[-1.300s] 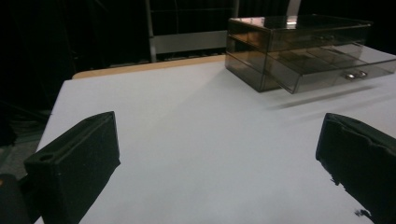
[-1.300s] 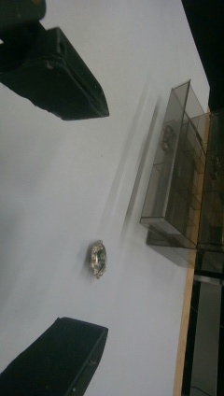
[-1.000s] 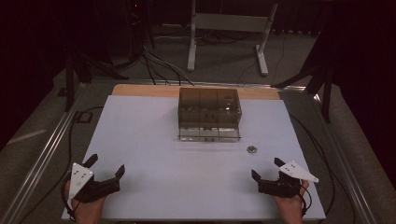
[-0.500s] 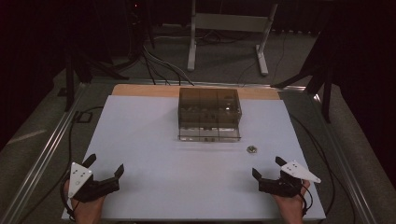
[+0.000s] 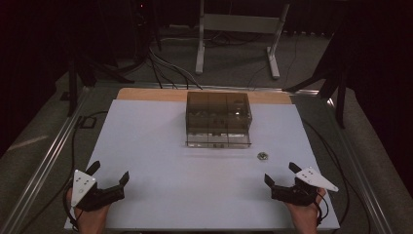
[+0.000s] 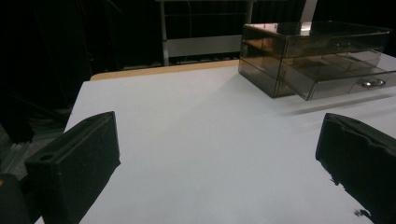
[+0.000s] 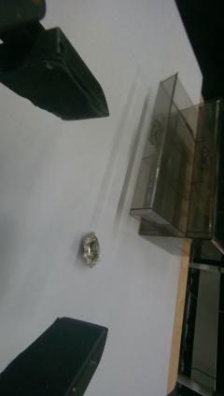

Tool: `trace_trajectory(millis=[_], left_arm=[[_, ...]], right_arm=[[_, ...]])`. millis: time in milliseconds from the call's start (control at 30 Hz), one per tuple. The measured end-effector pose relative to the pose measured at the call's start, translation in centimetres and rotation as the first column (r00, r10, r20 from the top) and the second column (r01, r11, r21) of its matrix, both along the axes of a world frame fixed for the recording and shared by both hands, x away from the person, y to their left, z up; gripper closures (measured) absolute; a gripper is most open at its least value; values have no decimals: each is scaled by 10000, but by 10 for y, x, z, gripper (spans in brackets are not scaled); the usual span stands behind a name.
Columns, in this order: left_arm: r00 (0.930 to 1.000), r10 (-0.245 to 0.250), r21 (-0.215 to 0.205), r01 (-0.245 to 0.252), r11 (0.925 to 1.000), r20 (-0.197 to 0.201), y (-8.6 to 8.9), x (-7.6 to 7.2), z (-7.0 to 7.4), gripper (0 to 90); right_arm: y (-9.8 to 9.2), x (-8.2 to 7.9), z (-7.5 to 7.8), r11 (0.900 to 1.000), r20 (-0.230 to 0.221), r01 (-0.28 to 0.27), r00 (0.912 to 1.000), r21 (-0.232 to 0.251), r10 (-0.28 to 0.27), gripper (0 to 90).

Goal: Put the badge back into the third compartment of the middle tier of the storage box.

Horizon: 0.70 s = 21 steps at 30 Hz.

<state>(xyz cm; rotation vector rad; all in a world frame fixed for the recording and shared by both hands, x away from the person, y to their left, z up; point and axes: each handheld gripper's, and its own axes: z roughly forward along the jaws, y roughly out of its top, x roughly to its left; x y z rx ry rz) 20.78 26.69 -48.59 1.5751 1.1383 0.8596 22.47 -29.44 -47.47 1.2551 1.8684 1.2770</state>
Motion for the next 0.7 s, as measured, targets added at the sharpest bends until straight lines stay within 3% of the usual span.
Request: trace_trajectory(millis=[700], left_arm=[[9998, -189, -37, 188, 9998, -104, -5, 1, -1, 7]], right_arm=[[9, 21, 24, 9990, 79, 212, 9997, -386, -210, 0]])
